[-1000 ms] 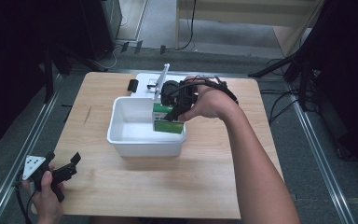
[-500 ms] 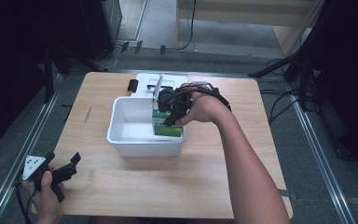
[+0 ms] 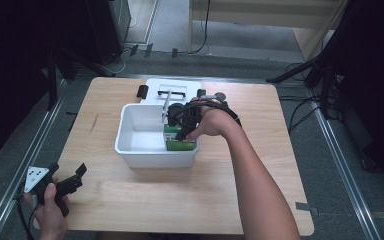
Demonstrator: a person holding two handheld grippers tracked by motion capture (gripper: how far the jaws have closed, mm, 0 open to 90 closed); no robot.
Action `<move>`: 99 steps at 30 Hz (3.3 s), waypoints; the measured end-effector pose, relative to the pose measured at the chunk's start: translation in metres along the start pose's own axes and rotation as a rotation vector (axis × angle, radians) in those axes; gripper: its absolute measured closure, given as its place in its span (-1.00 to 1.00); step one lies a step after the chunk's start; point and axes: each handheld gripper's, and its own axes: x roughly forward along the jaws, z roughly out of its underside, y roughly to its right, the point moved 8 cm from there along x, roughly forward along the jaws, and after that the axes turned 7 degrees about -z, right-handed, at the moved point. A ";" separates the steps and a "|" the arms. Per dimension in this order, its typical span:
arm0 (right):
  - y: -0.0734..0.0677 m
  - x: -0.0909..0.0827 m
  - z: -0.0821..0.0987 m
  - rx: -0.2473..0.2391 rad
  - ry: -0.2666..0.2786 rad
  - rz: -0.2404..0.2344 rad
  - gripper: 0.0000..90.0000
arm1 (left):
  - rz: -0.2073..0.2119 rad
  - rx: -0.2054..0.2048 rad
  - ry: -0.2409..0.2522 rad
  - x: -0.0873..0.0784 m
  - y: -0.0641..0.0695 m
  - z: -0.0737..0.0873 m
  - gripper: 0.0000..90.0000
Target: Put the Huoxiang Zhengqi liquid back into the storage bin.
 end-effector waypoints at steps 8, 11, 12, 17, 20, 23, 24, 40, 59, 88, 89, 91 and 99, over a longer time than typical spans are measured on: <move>-0.002 0.010 0.002 0.027 -0.025 -0.023 0.42 | -0.001 0.000 -0.001 0.000 0.000 0.000 -0.99; -0.001 0.010 0.002 0.025 -0.022 -0.023 0.39 | -0.001 0.001 -0.002 0.000 0.000 0.000 -0.99; -0.002 0.010 0.002 0.034 -0.022 -0.025 0.36 | -0.001 0.001 -0.001 0.000 0.000 0.000 -0.99; -0.001 0.000 0.001 0.083 0.008 -0.023 0.19 | -0.003 0.002 -0.002 0.000 0.000 0.000 -0.99; 0.001 -0.010 -0.001 0.114 0.052 -0.007 0.10 | -0.002 0.005 -0.004 0.000 0.000 0.000 -0.99; 0.002 -0.020 -0.001 0.149 0.083 0.017 0.00 | -0.002 0.005 -0.003 0.000 0.000 0.000 -0.99; 0.003 -0.023 0.000 0.168 0.097 0.022 -0.03 | -0.003 0.005 -0.003 0.000 0.000 0.000 -0.99; 0.020 -0.069 0.022 0.490 0.393 0.170 -0.51 | -0.006 0.006 -0.004 0.000 0.000 0.000 -0.99; 0.015 -0.090 0.090 0.739 0.686 0.439 -1.00 | -0.009 0.011 -0.006 0.000 0.001 0.001 -0.99; -0.046 -0.048 0.231 0.929 0.819 0.663 -1.00 | -0.034 0.045 -0.009 0.001 0.004 0.001 -0.99; -0.049 -0.047 0.236 0.937 0.824 0.662 -1.00 | -0.033 0.045 -0.010 0.001 0.004 0.001 -0.99; -0.053 -0.045 0.245 0.954 0.832 0.667 -1.00 | -0.034 0.045 -0.007 0.000 0.004 0.001 -0.99; -0.073 -0.033 0.278 0.967 0.834 0.702 -1.00 | -0.048 0.066 -0.004 0.000 0.005 0.001 -0.99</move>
